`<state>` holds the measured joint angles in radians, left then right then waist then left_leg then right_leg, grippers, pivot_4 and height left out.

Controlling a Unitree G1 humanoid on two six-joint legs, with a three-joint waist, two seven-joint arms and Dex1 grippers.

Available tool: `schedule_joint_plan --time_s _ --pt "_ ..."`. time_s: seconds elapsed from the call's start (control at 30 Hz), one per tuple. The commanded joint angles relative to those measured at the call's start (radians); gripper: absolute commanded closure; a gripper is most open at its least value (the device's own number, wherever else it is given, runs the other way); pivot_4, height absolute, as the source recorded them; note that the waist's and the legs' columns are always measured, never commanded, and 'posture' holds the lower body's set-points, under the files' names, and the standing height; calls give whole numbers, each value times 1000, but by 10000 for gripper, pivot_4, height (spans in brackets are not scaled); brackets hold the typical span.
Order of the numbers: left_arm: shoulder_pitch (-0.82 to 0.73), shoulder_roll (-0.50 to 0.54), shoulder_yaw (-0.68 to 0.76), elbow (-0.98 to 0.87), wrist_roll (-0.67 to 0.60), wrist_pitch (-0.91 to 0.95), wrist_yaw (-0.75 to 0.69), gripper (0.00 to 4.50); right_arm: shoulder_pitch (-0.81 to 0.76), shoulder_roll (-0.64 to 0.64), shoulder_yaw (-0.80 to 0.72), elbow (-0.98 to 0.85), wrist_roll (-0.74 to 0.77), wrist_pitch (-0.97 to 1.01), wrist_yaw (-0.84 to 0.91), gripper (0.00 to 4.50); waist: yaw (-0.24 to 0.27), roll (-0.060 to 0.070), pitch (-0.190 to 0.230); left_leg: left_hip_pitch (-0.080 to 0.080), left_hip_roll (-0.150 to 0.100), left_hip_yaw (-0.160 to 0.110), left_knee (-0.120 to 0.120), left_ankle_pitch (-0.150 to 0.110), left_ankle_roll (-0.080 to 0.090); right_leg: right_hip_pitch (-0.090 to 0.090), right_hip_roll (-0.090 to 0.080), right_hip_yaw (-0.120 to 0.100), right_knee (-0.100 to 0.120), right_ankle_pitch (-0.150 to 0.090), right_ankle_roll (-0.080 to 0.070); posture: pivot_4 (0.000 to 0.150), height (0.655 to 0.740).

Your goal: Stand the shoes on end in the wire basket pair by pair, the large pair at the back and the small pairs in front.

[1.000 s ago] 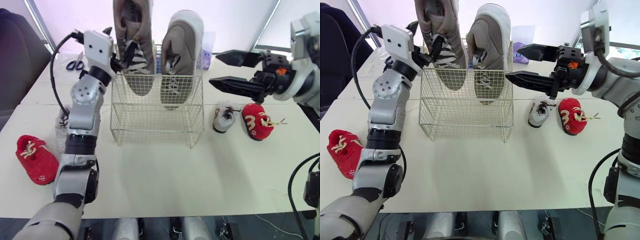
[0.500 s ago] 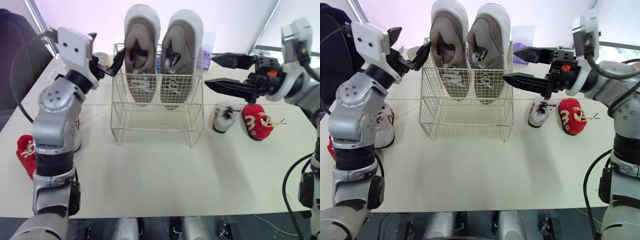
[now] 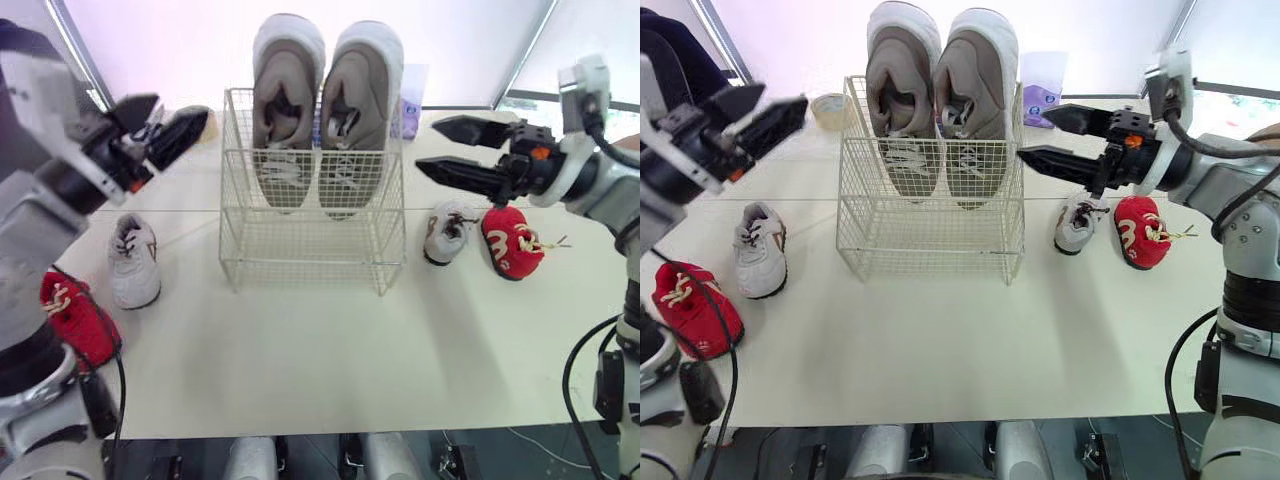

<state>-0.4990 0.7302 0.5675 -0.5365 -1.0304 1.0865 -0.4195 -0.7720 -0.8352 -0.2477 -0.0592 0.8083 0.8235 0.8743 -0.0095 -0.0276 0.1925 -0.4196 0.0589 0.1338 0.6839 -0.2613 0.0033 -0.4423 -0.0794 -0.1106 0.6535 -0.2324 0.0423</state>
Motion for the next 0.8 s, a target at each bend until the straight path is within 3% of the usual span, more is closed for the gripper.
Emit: schedule_joint_plan --time_s 0.03,0.2,0.3,0.47,0.6,0.8 --pt "156 72 -30 -165 -162 80 -51 454 87 95 -95 6 -70 -108 -171 0 1 -1 -1 0 0 0 0 0 0 1 0 0 0 0 0 1500 7357" --pt "207 29 -85 -197 -304 13 52 454 288 300 -201 -130 -140 -242 -436 0 15 1 -2 1 0 -2 0 1 -2 1 0 0 0 0 0 1500 7357" --pt "228 50 -143 -171 -349 7 -1 454 444 337 -193 -279 -163 -233 -506 0 21 5 -2 1 0 -2 -1 1 -2 1 1 0 0 0 0 1500 7357" --pt "230 54 -269 -179 -275 -42 -61 454 624 458 -213 -412 -261 -265 -725 0 21 8 -4 3 0 -2 -1 0 -1 2 3 0 0 0 -1 1500 7357" --pt "231 50 -337 -204 -281 -66 -78 454 722 555 -122 -457 -366 -304 -818 0 18 9 -5 3 0 -2 -1 -1 1 2 3 1 0 -1 -1 1500 7357" --pt "237 76 -390 -215 -251 -89 -102 454 737 670 24 -384 -466 -352 -869 0 -2 12 -7 3 1 -2 -2 -2 3 2 4 3 -1 -1 -1 1500 7357"
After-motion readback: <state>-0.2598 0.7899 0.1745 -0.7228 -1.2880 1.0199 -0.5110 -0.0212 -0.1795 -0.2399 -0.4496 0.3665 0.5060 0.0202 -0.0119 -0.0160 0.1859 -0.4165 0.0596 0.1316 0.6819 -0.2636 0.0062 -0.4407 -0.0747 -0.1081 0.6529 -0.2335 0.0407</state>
